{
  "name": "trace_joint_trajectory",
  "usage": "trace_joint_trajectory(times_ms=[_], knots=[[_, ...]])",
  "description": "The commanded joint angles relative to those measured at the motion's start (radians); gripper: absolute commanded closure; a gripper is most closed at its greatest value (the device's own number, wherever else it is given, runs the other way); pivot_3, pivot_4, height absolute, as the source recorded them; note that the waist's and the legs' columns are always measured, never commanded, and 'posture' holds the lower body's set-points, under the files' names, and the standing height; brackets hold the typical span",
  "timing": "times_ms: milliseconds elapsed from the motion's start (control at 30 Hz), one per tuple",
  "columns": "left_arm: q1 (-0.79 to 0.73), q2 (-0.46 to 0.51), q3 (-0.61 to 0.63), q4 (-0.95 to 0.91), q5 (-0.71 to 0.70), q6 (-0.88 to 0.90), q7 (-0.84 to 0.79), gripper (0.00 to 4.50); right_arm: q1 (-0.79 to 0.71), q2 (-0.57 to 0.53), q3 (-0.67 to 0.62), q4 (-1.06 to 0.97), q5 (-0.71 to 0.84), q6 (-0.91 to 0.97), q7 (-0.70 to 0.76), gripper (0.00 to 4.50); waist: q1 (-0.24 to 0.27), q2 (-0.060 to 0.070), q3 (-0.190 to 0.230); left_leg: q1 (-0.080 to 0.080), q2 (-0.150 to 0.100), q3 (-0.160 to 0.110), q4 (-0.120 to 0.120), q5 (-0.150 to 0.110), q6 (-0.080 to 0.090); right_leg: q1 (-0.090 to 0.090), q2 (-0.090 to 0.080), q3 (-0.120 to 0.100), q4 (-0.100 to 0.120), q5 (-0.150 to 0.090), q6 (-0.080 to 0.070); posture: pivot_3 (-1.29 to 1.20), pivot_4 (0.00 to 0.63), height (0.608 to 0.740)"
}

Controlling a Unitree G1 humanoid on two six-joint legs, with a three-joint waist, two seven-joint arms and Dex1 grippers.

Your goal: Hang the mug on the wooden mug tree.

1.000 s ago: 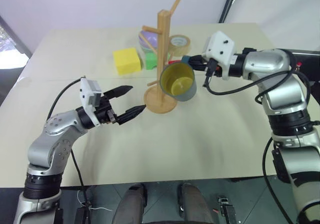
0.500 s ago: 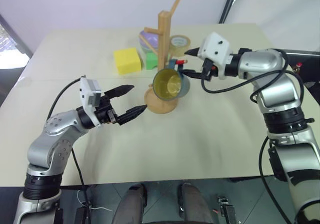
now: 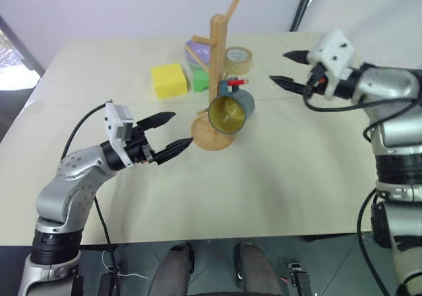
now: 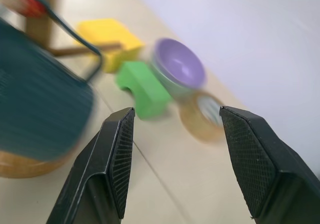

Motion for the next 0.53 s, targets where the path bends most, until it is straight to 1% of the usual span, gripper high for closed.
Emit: trace_joint_trajectory(times_ms=[33, 133, 233, 333, 433, 533], knots=[[0.036, -0.027, 0.035, 0.029, 0.058, -0.055, 0.072, 0.0, 0.149, 0.074, -0.109, -0.067, 0.071, -0.016, -0.096, 1.71, -0.002, 0.0, 0.0, 0.0, 0.0, 0.0, 0.0, 0.0, 0.0, 0.001, 0.001, 0.0, 0.0, 0.0, 0.0, 0.0, 0.15, 0.74], [0.083, -0.05, 0.039, 0.09, 0.107, -0.086, 0.114, 0.0, 0.294, 0.152, -0.133, -0.081, 0.079, -0.068, -0.15, 1.71, -0.003, 0.0, 0.0, 0.001, 0.001, 0.0, 0.0, 0.0, 0.0, 0.0, 0.001, 0.0, 0.002, 0.0, 0.0, 0.0, 0.15, 0.74], [0.134, -0.077, 0.044, 0.152, 0.147, -0.128, 0.14, 0.0, 0.387, 0.219, -0.138, -0.081, 0.097, -0.109, -0.19, 1.71, -0.006, 0.001, 0.0, 0.004, 0.001, 0.002, 0.001, 0.0, 0.0, -0.001, 0.001, 0.004, 0.007, 0.0, 0.0, 0.0, 0.15, 0.74], [0.165, -0.1, 0.05, 0.194, 0.191, -0.178, 0.172, 0.0, 0.435, 0.253, -0.127, -0.068, 0.104, -0.137, -0.199, 1.71, -0.005, 0.001, 0.0, 0.009, 0.0, 0.004, 0.001, 0.001, -0.001, 0.001, 0.002, 0.009, 0.01, 0.0, -0.001, 0.0, 0.15, 0.74], [0.19, -0.111, 0.055, 0.216, 0.218, -0.199, 0.195, 0.0, 0.453, 0.267, -0.122, -0.034, 0.111, -0.16, -0.201, 1.71, -0.004, 0.0, 0.0, 0.017, 0.001, 0.005, 0.001, 0.002, 0.0, 0.009, 0.002, 0.01, 0.01, -0.001, -0.002, 0.0, 0.15, 0.74], [0.201, -0.11, 0.058, 0.221, 0.223, -0.203, 0.199, 0.0, 0.454, 0.269, -0.117, -0.009, 0.118, -0.175, -0.199, 1.71, -0.004, 0.0, 0.0, 0.018, 0.002, 0.004, 0.002, 0.004, 0.001, 0.01, 0.002, 0.01, 0.01, -0.001, -0.006, 0.0, 0.15, 0.74]])
